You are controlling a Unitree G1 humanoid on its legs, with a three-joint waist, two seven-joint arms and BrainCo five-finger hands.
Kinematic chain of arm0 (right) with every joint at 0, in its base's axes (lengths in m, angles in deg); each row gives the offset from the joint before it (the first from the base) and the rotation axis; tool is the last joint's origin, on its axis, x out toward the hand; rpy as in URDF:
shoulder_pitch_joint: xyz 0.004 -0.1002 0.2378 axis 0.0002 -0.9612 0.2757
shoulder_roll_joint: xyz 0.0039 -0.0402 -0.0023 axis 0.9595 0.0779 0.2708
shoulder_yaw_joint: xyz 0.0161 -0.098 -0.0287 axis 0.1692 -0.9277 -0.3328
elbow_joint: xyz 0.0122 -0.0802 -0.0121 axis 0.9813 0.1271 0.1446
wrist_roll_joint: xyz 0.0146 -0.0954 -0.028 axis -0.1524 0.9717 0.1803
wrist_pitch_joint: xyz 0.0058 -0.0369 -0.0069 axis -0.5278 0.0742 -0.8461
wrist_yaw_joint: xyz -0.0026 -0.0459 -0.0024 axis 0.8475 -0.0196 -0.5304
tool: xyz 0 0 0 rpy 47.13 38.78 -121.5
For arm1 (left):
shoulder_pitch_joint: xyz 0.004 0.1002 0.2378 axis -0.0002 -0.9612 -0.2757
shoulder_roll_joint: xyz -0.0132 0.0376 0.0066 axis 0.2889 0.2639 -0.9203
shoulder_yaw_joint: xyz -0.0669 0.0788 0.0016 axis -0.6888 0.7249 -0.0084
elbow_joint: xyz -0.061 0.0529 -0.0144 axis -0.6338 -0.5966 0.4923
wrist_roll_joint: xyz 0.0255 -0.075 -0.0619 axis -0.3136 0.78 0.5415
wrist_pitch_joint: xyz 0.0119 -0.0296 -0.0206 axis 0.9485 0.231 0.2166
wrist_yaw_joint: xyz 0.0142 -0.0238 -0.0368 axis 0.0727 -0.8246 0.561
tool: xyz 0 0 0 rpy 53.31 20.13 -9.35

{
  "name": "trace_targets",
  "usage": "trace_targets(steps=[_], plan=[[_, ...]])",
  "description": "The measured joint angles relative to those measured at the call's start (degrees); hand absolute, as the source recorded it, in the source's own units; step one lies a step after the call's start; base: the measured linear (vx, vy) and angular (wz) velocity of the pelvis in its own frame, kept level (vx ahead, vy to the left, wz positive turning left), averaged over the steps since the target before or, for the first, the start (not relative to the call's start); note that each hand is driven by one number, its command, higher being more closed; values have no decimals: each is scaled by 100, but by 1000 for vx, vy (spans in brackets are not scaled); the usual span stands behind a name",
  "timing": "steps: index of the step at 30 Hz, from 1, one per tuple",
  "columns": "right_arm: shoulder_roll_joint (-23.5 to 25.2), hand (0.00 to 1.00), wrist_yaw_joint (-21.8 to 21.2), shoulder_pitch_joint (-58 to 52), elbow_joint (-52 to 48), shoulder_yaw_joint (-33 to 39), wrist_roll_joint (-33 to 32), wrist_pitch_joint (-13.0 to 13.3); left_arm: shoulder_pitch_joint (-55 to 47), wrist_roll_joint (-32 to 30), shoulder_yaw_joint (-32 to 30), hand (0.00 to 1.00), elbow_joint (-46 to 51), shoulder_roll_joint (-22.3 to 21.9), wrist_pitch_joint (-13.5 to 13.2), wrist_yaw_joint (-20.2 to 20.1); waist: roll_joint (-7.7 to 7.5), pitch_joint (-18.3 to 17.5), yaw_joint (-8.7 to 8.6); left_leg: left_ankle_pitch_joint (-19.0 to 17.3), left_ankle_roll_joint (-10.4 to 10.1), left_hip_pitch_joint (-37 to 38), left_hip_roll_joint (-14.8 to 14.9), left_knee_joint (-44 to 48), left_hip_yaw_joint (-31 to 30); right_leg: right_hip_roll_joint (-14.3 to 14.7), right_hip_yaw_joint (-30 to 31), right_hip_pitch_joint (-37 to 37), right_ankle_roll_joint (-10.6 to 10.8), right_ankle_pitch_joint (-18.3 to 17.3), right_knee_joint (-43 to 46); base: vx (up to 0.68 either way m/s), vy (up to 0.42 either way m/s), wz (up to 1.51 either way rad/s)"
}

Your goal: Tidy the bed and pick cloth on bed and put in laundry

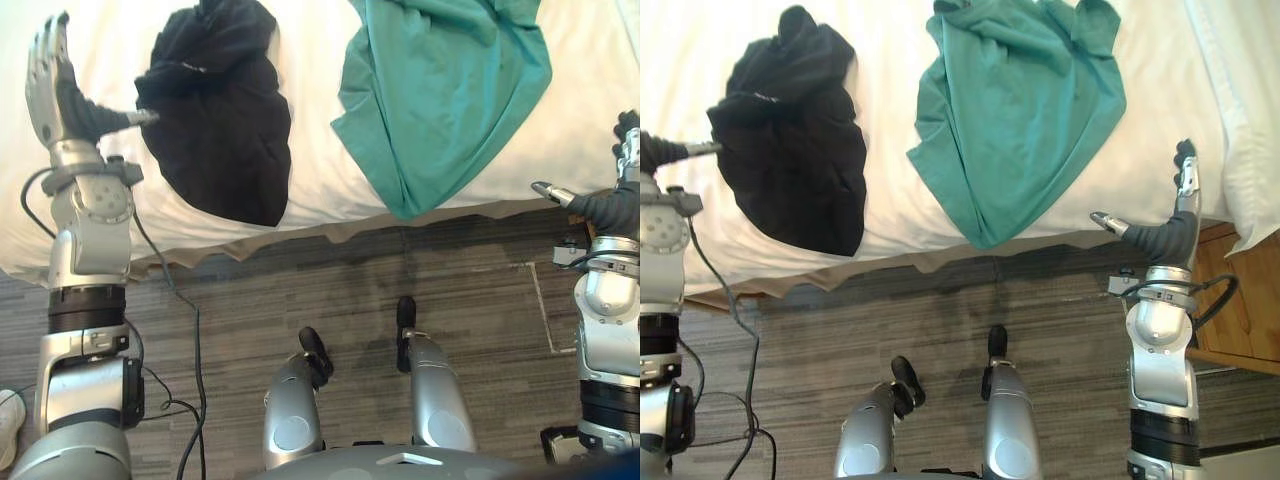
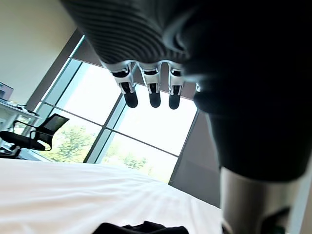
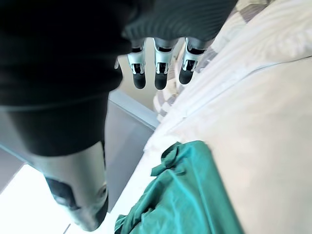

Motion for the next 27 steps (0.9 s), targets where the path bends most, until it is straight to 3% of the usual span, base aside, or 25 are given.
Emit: trace_targets(steps=[5, 18, 19, 27], plan=[[399, 0, 124, -33, -504, 55, -10, 30, 388, -228, 89, 0, 44, -1, 181, -16, -133, 146, -15, -105, 38, -467, 143, 380, 0, 10, -26, -380, -1, 1, 168, -28, -1, 1], [823, 0, 226, -14, -703, 306, -240, 85, 820, -378, -289, 0, -840, -3, 422, -423, -231, 449, 36, -113, 38, -1232, 347, 681, -10, 74, -179, -961, -37, 44, 207, 26, -14, 2], [827, 0, 226, -13, -703, 312, -258, 100, 854, -388, -320, 100, -876, 2, 422, -476, -231, 449, 40, -113, 38, -1247, 347, 675, -10, 74, -181, -972, -37, 44, 203, 49, -10, 3], [1046, 0, 81, -64, -738, 477, -891, 339, 951, -683, -90, 100, -572, 139, 390, -1140, -234, 469, 56, -91, 54, -1533, 323, 587, -157, 66, -326, -1124, -40, 45, 83, 43, -1, 7]])
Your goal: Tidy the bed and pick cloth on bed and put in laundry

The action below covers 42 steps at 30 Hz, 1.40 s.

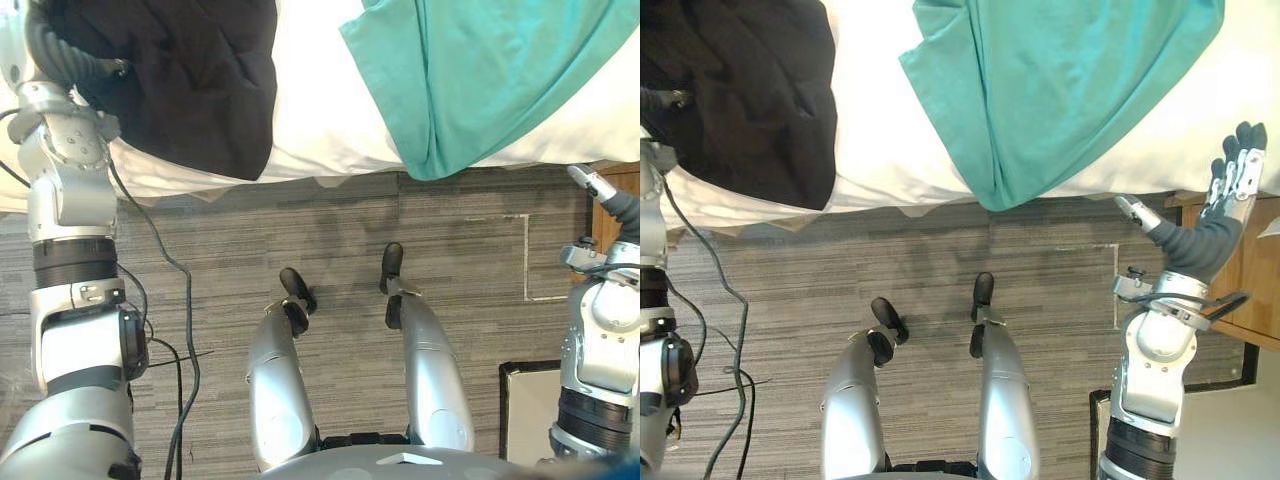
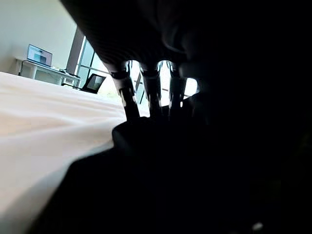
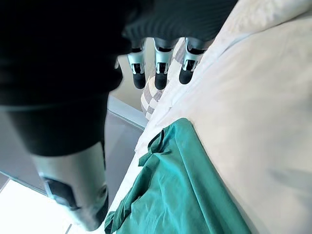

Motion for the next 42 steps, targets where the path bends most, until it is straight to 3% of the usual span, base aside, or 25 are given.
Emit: trace_targets(steps=[5, 7, 14, 18, 23, 30, 35, 39, 42], plan=[[29, 0, -121, -152, -210, 22, -337, 63, -392, -216, 363, 100, 921, -146, -38, -175, 1, -1, 42, 16, 10, 87, -96, -112, 0, -68, -34, 58, 0, 0, -22, 59, 27, 6], [85, 0, -166, -151, -312, 21, -477, 131, -679, -270, 552, 100, 1250, -391, -56, -315, 5, -4, 66, 16, 10, 265, -124, -189, 3, -85, -52, 222, 0, 0, -33, 54, 36, 7], [72, 0, -322, -43, -430, -38, -536, 260, -1961, -301, 951, 100, 2164, -687, -629, -711, 5, -38, 158, 81, 1, 546, -239, -427, 24, -139, -100, 456, -1, -1, -147, 15, 10, 3], [-610, 0, -364, 414, -187, -354, -208, 219, -2827, -56, 966, 100, 2167, -837, -923, -744, 27, -188, 172, 152, -7, 826, -318, -643, 66, -171, -102, 633, -12, -9, -151, 0, 0, 0], [-1371, 0, -392, 1099, 586, -581, 209, 65, -3461, 390, 889, 100, 2176, -776, -1076, -820, 69, -326, 318, 432, -26, 947, -473, -1046, 109, -241, -133, 632, -35, -28, -218, -40, -52, 7], [-2690, 0, -483, 1827, 1608, -717, 759, -280, -4225, 1237, 288, 100, 2446, -334, -1277, -943, 114, -346, 471, 747, -51, 703, -534, -1363, 73, -244, -221, 356, -83, 17, -261, -57, -48, 10], [-3592, 0, -545, 2443, 2786, -724, 1072, -416, -4447, 1924, -85, 100, 2692, 283, -1553, -946, 255, -380, 571, 1056, -51, 468, -695, -1756, -6, -351, -351, 52, -95, 42, -253, 0, -3, 18], [-4168, 0, -636, 2912, 3855, -996, 1357, -587, -4778, 2410, -588, 100, 2702, 587, -1673, -945, 410, -380, 619, 1181, -85, 253, -748, -1912, 4, -403, -409, -208, -96, 46, -224, 35, -5, 10], [-4239, 0, -645, 3191, 4340, -1243, 1489, -624, -4994, 2641, -705, 100, 2702, 746, -1751, -938, 518, -369, 618, 1257, -118, 211, -780, -2025, 48, -433, -447, -298, -97, 46, -194, 52, -14, 8]])
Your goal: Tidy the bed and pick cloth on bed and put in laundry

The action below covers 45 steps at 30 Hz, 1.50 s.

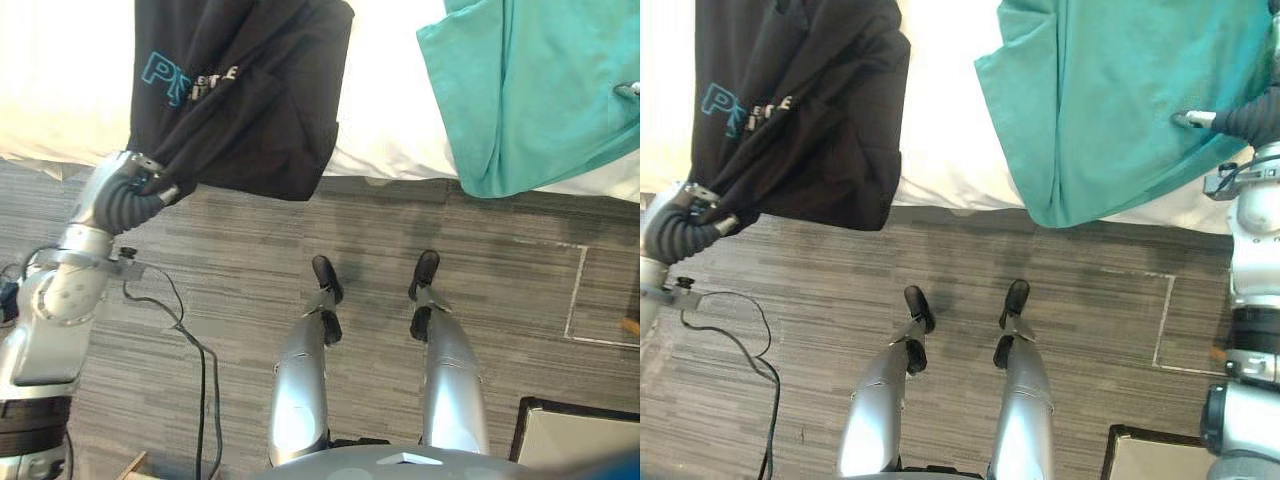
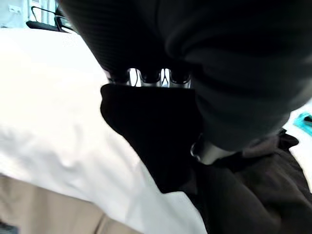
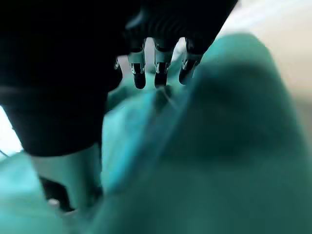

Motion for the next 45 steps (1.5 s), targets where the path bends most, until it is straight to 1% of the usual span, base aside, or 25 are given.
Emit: trace_targets(steps=[4, 5, 8, 12, 14, 15, 16, 17, 19, 21, 22, 24, 25, 26, 28, 29, 30, 31, 33, 36, 37, 39, 41, 42, 45], plan=[[-58, 0, -6, 315, 276, -356, 234, 8, -239, 223, -147, 100, -4, 227, -10, -2, 44, 4, -30, 5, -4, -9, 1, -9, 161, -14, 67, -90, 0, -1, 74, 39, -17, -6], [-57, 100, -6, 341, 302, -382, 249, 8, -240, 267, -154, 100, -3, 259, -12, -4, 45, 4, -30, 5, -4, -4, -3, -21, 172, -15, 78, -99, -1, -2, 82, 26, -22, -3], [-36, 100, -19, 498, 510, -554, 254, 56, -244, 554, -177, 100, -8, 467, -17, -25, 47, 3, -33, 99, -9, 79, -40, -184, 252, -18, 118, -103, -8, -12, 84, -1, -11, 0], [232, 100, 29, 529, 509, -565, 253, 82, -178, 847, -239, 100, -5, 682, -25, -57, 39, -7, -66, 177, -24, 182, -65, -383, 290, -16, 119, -83, -26, -26, 96, -3, -39, 2], [529, 100, 69, 532, 506, -544, 254, 82, 53, 874, -252, 100, -123, 382, -54, -56, 31, -14, -133, 245, -1, 295, -67, -432, 296, -5, 116, 14, -27, -25, 87, 32, -40, -2], [703, 100, 69, 514, 508, -531, 259, 66, 262, 856, -177, 100, -327, 59, -97, -45, 32, -21, -153, 249, 5, 404, -66, -461, 305, 11, 120, 115, -28, -25, 72, 67, -38, -9], [1009, 100, 70, 458, 509, -524, 323, -51, 628, 487, 65, 100, -771, -362, 16, -16, 9, -70, -165, 250, 3, 572, -44, -492, 316, 46, 116, 275, -39, -32, 50, 80, -39, -10], [1125, 100, 70, 413, 508, -525, 346, -84, 774, 393, 147, 100, -946, -482, 60, -16, -5, -77, -168, 250, 3, 644, -25, -495, 312, 66, 111, 354, -43, -35, 35, 67, -35, -8], [1482, 100, 81, 186, 500, -526, 490, -108, 1080, 303, 228, 100, -1283, -803, 155, -1, -95, -128, -166, 250, 3, 832, 11, -507, 295, 107, 89, 557, -69, -52, 15, 76, -42, -2], [2031, 100, 107, -337, 382, -560, 528, -120, 1286, 297, 436, 100, -1442, -1157, 259, 87, -231, -226, -170, 251, -1, 1181, 21, -561, 272, 119, 11, 923, -97, -124, 5, 110, -50, 5], [2093, 100, 107, -416, 360, -579, 528, -117, 1291, 297, 449, 100, -1445, -1203, 265, 93, -245, -244, -170, 251, -1, 1222, 21, -567, 273, 119, 4, 966, -97, -129, 2, 83, -28, 10], [2679, 100, 108, -1065, 213, -629, 527, -116, 1286, 297, 611, 100, -1612, -1529, 292, 192, -376, -372, -163, 218, -45, 1608, 21, -591, 249, 113, -51, 1398, -73, -251, -6, 77, -17, 10], [2829, 100, 108, -1231, 201, -675, 527, -118, 1251, 297, 628, 100, -1702, -1642, 309, 237, -414, -475, -161, 201, -66, 1666, 24, -597, 247, 117, -60, 1461, -74, -275, -8, 85, -21, 6], [3043, 100, 100, -1555, 194, -890, 528, -122, 1199, 298, 694, 100, -1839, -1830, 365, 286, -478, -676, -159, 178, -93, 1790, 20, -647, 243, 122, -67, 1570, -39, -328, -13, 52, -10, 4], [3404, 100, -27, -2066, 238, -1319, 526, -150, 1094, 290, 949, 100, -2134, -2116, 412, 391, -544, -912, -146, 177, -94, 2013, 2, -771, 232, 141, -84, 1780, -13, -358, -72, 70, -3, 3], [3550, 100, -79, -2204, 283, -1400, 523, -156, 1070, 290, 1017, 100, -2226, -2205, 419, 409, -555, -981, -141, 177, -94, 2034, -1, -793, 226, 153, -85, 1812, -11, -357, -105, 80, 6, 5], [3866, 100, -145, -2462, 461, -1531, 521, -156, 1050, 226, 1116, 100, -2452, -2396, 427, 491, -551, -1111, -154, 183, -86, 2052, -7, -834, 187, 184, -83, 1876, 16, -339, -194, 66, 7, 5], [4150, 100, -214, -2643, 706, -1615, 514, -163, 1058, 150, 1176, 100, -2656, -2560, 473, 515, -549, -1153, -157, 217, -72, 2147, -32, -932, 109, 220, -82, 1984, 45, -304, -314, 70, 12, 4], [4470, 100, -295, -2848, 1002, -1650, 460, -200, 1073, 43, 1184, 100, -2985, -2761, 528, 602, -549, -1163, -171, 233, -64, 2276, -59, -976, 84, 282, -94, 2217, 69, -176, -571, 59, 45, -2], [4584, 100, -297, -3033, 1028, -1492, 407, -206, 1062, -194, 1191, 100, -3237, -2841, 563, 754, -565, -1204, -236, 234, -61, 2358, -83, -991, -41, 338, -130, 2421, 109, -56, -831, 49, 32, 3], [4649, 100, -286, -3144, 1029, -1299, 293, -206, 1015, -313, 1190, 100, -3328, -2847, 612, 764, -570, -1334, -329, 234, -61, 2368, -100, -1023, -100, 355, -168, 2505, 122, 24, -984, 47, 17, 7], [4680, 100, -264, -3318, 1030, -1173, 133, -203, 948, -453, 1186, 100, -3415, -2870, 638, 893, -572, -1450, -372, 240, -52, 2443, -117, -1104, -105, 385, -175, 2619, 144, 99, -1149, 52, 26, 0], [4760, 100, -234, -3486, 1030, -956, -107, -201, 890, -571, 1140, 100, -3446, -3029, 668, 1008, -593, -1519, -396, 241, -51, 2586, -131, -1164, -109, 418, -176, 2821, 152, 178, -1334, 56, 30, -2], [4863, 100, -238, -3671, 1030, -799, -389, -196, 762, -589, 1143, 100, -3447, -3195, 671, 1089, -609, -1613, -414, 242, -49, 2615, -132, -1180, -125, 444, -178, 2902, 148, 233, -1458, 32, 13, 0], [4977, 100, -264, -3867, 1041, -721, -870, -193, 549, -515, 1158, 100, -3477, -3548, 671, 1152, -617, -1698, -479, 241, -47, 2674, -132, -1195, -191, 469, -180, 3002, 151, 278, -1570, 10, 3, 0]])
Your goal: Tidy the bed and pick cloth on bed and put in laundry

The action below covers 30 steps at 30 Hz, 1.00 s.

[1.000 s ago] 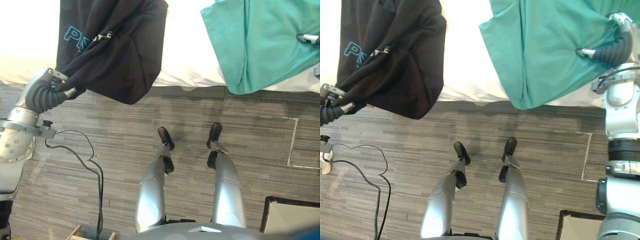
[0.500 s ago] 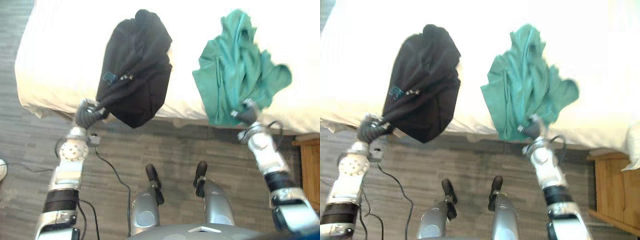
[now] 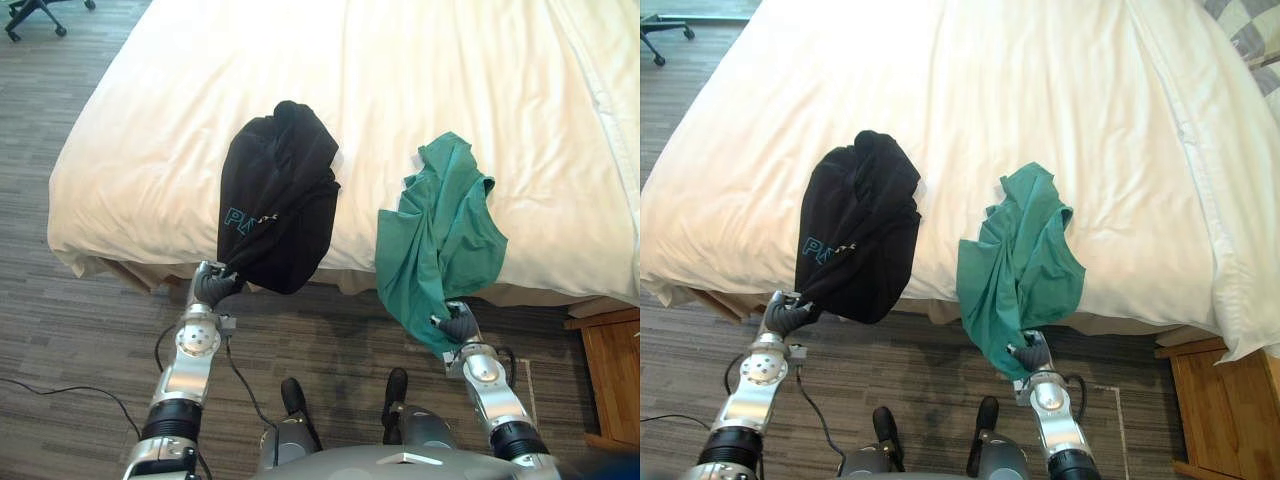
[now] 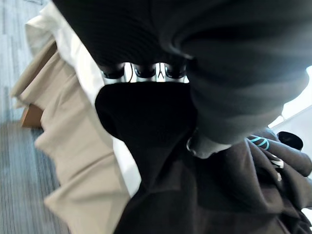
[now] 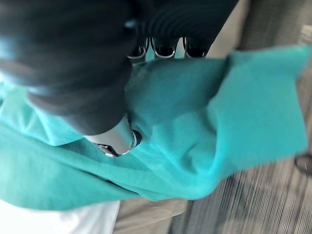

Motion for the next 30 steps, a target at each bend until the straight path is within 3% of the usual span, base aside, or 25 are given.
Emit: trace_targets(steps=[6, 8, 10, 11, 13, 14, 15, 17, 18, 21, 22, 24, 25, 26, 27, 28, 29, 30], plan=[[337, 100, -72, -668, 309, 165, -571, 43, -527, 784, 128, 100, -1013, -1081, -8, 35, -17, -145, -31, 33, 13, 508, -42, -292, -226, 26, -189, 564, 39, -47, -166, 22, 10, 13], [409, 100, -72, -844, 402, 165, -711, 40, -659, 1070, 181, 100, -1166, -1202, -3, 35, -34, -187, -39, 75, 25, 518, -79, -348, -448, -33, -385, 628, 79, -179, -18, 40, 23, 64], [541, 100, -66, -1012, 519, 183, -902, 24, -820, 1528, 361, 100, -1179, -1219, -4, 29, -79, -201, -55, 103, 56, 513, -176, -351, -858, -252, -705, 644, 129, -541, 552, 24, 26, 106], [598, 100, -64, -1103, 518, 183, -991, 25, -893, 1781, 416, 100, -1172, -1280, -10, 30, -81, -203, -110, 103, 82, 456, -234, -380, -1204, -322, -399, 637, 76, -815, 981, 1, 27, 177], [697, 100, -63, -1242, 488, 143, -1224, 38, -990, 2129, 572, 100, -989, -1227, -30, 49, -104, -226, -255, 140, 131, 315, -408, -372, -1961, -268, 921, 601, -45, -1254, 1362, 28, 12, 205], [727, 100, -60, -1289, 503, 67, -1377, 42, -1155, 2313, 668, 100, -526, -1149, -41, 71, -311, -316, -269, 218, 102, 154, -587, -377, -2354, -247, 1739, 626, 46, -1698, 1339, 54, -121, 180], [745, 100, -1, -1292, 583, 6, -1427, 73, -1209, 2339, 736, 100, -184, -1030, -182, 162, -412, -357, -210, 274, 39, 56, -677, -386, -2589, -238, 1839, 640, 262, -1882, 1348, 35, -161, 141], [666, 100, 45, -1256, 551, -150, -1613, 282, -1166, 2361, 775, 100, 613, -952, -323, 284, -324, -324, 3, 309, -18, 24, -598, -385, -2861, -137, 1592, 792, 223, -1884, 1236, 5, -139, 67], [629, 100, 28, -1278, 513, -237, -1679, 334, -1066, 2404, 780, 100, 846, -915, -368, 350, -314, -339, 6, 332, -46, -6, -581, -384, -2950, -113, 1468, 850, 214, -1873, 1190, -13, -116, 81], [537, 100, -123, -1168, 469, -547, -1926, 428, -461, 3018, 788, 100, 1452, -757, -781, 474, -180, -309, 102, 585, -94, -259, -572, -348, -3405, -25, 939, 1044, 219, -1765, 967, 13, -98, 81], [500, 100, -124, -1135, 449, -572, -1915, 424, -597, 3193, 955, 100, 1596, -775, -1042, 458, -146, -304, 143, 681, -86, -446, -639, -281, -3541, -40, 722, 1018, 223, -1765, 998, 50, -68, 104], [474, 100, -126, -1206, 115, -616, -1917, 420, -1415, 3411, 1090, 100, 1751, -912, -984, 133, -92, -280, 240, 786, -76, -756, -756, -157, -3812, -65, 230, 1044, 206, -1793, 986, 51, -31, 126], [453, 100, -122, -1252, -79, -605, -1857, 430, -1722, 3427, 1087, 100, 1599, -988, -847, -27, -116, -145, 297, 897, 68, -757, -780, -211, -3597, -159, -42, 1127, 173, -1815, 947, 8, 39, 112], [399, 100, -124, -1195, -255, -603, -1718, 446, -2073, 3469, 951, 100, 1265, -1085, -691, -199, -174, -13, 443, 481, 696, -845, -779, -162, -2646, -209, -366, 1274, 137, -1866, 841, 30, 8, 165], [358, 100, -116, -1136, -383, -579, -1633, 446, -2174, 3477, 853, 100, 875, -1153, -542, -255, -179, 61, 419, 15, 1257, -961, -639, -13, -1474, -239, -713, 1446, 188, -1806, 727, 39, -8, 173], [342, 100, -105, -1114, -458, -551, -1577, 450, -2180, 3474, 842, 100, 766, -1182, -515, -283, -216, 127, 359, -145, 1357, -965, -588, 52, -958, -317, -843, 1541, 173, -1785, 713, 85, 27, 199], [310, 100, -86, -1082, -428, -540, -1523, 456, -2210, 3472, 863, 100, 666, -1212, -518, -293, -289, 187, 362, -165, 1304, -1018, -446, 267, -166, -441, -1036, 1582, 156, -1796, 764, 102, 97, 165], [262, 100, -70, -1017, -419, -528, -1523, 454, -2201, 3471, 979, 100, 552, -1263, -522, -306, -117, 168, 374, -51, 1185, -1011, -374, 412, 76, -426, -1238, 1687, 133, -1818, 860, 99, 102, 142]])
